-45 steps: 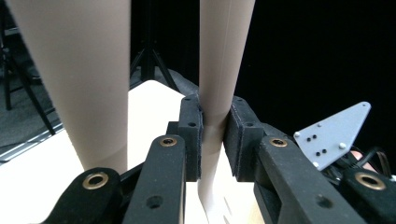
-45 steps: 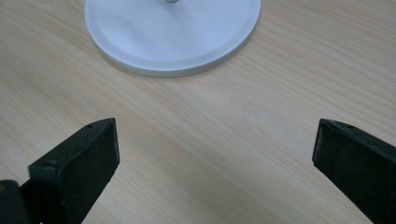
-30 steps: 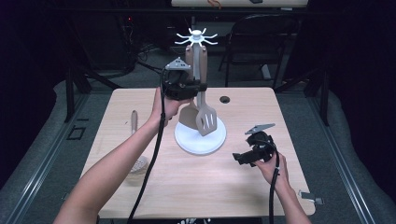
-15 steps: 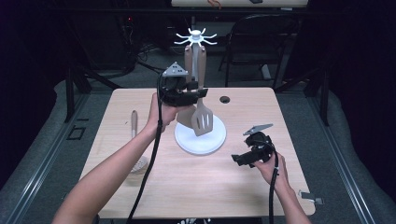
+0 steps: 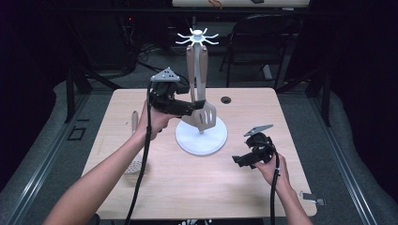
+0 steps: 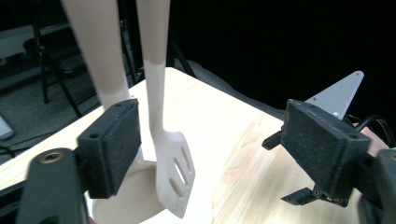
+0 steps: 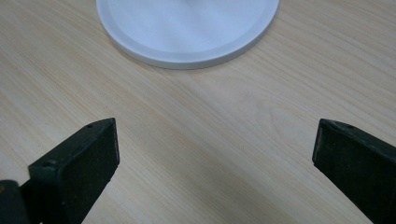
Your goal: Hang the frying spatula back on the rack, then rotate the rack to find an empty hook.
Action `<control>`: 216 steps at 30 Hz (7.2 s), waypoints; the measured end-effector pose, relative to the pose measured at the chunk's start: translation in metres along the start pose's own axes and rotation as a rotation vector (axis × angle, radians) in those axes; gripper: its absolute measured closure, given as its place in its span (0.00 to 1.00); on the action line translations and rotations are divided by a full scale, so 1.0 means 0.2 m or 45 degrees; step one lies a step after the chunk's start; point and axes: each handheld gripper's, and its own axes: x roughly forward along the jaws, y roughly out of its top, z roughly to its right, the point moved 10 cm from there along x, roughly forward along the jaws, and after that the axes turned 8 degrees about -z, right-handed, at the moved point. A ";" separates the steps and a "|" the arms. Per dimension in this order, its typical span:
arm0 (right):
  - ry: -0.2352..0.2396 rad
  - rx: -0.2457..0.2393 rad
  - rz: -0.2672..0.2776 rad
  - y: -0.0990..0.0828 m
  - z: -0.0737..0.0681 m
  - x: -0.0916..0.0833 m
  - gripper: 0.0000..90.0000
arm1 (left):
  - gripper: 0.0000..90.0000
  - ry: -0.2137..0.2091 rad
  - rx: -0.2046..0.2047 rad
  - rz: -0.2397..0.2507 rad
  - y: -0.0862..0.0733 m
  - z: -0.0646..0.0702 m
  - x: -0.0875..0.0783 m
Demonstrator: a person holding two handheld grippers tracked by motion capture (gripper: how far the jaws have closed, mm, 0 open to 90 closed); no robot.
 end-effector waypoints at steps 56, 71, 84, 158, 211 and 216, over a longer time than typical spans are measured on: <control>-0.020 -0.014 -0.037 -0.02 0.00 0.01 0.05 | 1.00 0.321 0.039 0.201 0.48 -0.31 -0.31; -0.013 -0.024 -0.045 -0.02 -0.01 0.02 0.05 | 1.00 0.393 0.029 0.191 0.51 -0.38 -0.28; -0.018 -0.022 -0.047 -0.02 -0.01 0.02 0.05 | 1.00 0.317 0.082 0.277 0.46 -0.23 -0.38; -0.007 -0.019 -0.053 -0.02 -0.01 0.02 0.05 | 1.00 0.341 0.157 0.189 0.48 -0.20 -0.31; -0.006 -0.040 -0.055 -0.02 -0.01 0.03 0.05 | 0.25 0.373 -0.095 0.080 -0.05 -0.39 -0.41; 0.000 -0.043 -0.055 -0.01 -0.02 0.04 0.05 | 0.18 0.406 -0.118 0.025 -0.17 -0.42 -0.40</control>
